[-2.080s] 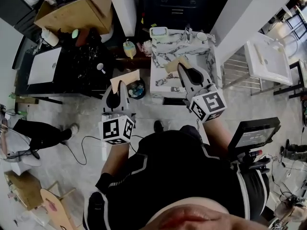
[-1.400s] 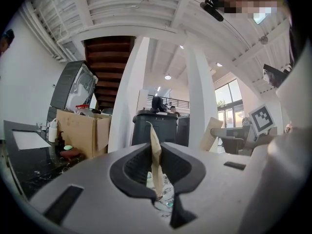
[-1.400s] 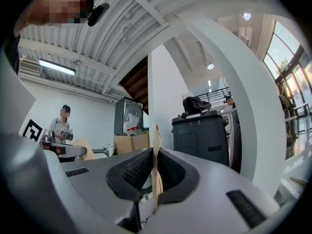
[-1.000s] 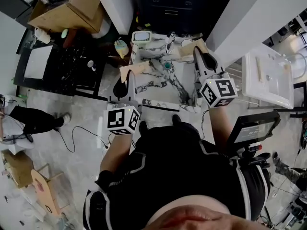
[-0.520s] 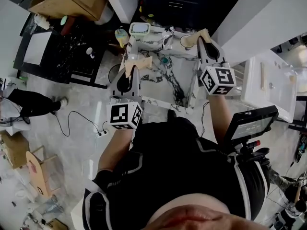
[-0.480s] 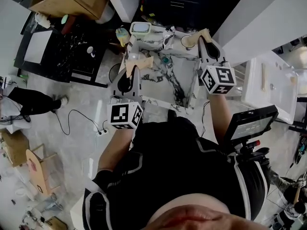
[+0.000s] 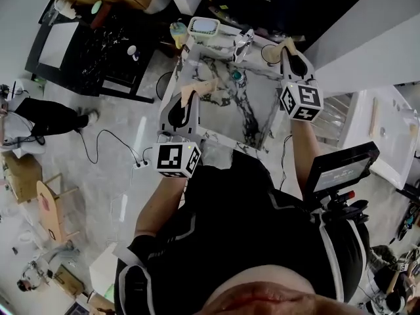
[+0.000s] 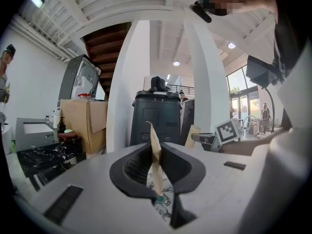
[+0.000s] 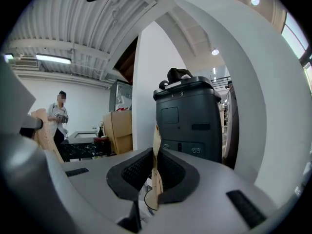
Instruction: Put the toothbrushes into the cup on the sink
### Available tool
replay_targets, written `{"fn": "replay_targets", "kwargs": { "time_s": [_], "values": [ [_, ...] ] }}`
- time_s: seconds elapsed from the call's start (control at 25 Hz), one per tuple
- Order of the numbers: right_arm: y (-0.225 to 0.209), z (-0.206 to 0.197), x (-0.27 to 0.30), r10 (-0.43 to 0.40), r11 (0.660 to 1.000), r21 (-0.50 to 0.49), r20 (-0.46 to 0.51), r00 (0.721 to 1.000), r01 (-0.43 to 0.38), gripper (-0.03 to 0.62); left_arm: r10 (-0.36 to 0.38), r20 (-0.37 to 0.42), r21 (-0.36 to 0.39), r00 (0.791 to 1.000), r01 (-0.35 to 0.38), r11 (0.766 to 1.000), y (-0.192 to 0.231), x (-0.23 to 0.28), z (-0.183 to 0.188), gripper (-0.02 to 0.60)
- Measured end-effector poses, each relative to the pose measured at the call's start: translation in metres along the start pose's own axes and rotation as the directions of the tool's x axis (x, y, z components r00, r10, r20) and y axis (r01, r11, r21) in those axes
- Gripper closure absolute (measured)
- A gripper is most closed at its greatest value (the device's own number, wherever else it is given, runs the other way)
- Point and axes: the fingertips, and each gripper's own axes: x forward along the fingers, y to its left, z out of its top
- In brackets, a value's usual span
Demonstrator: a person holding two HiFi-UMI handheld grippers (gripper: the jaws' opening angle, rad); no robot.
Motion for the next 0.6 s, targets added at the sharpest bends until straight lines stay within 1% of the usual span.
{"fn": "replay_targets", "kwargs": {
  "time_s": [0.12,0.24,0.4,0.6],
  "values": [
    [-0.008,-0.018,0.008,-0.014,1.000,0.007,-0.019,1.000,0.014,0.553,-0.002,-0.010,0.004,1.000,0.002,1.000,-0.002,0.004,-0.007,0.529],
    [-0.003,-0.038,0.015,0.010,1.000,0.021,-0.047,0.999,-0.009,0.553,0.013,-0.031,0.006,0.999,-0.013,1.000,-0.006,0.000,-0.014,0.529],
    [-0.016,-0.047,0.020,0.003,1.000,0.031,-0.061,0.998,-0.001,0.553,0.005,-0.032,0.008,0.999,-0.005,1.000,-0.013,0.012,-0.015,0.529],
    [-0.020,-0.063,0.023,0.003,0.999,0.032,-0.084,0.996,-0.001,0.553,0.017,-0.044,0.002,0.999,-0.017,1.000,-0.015,0.010,-0.021,0.529]
  ]
}}
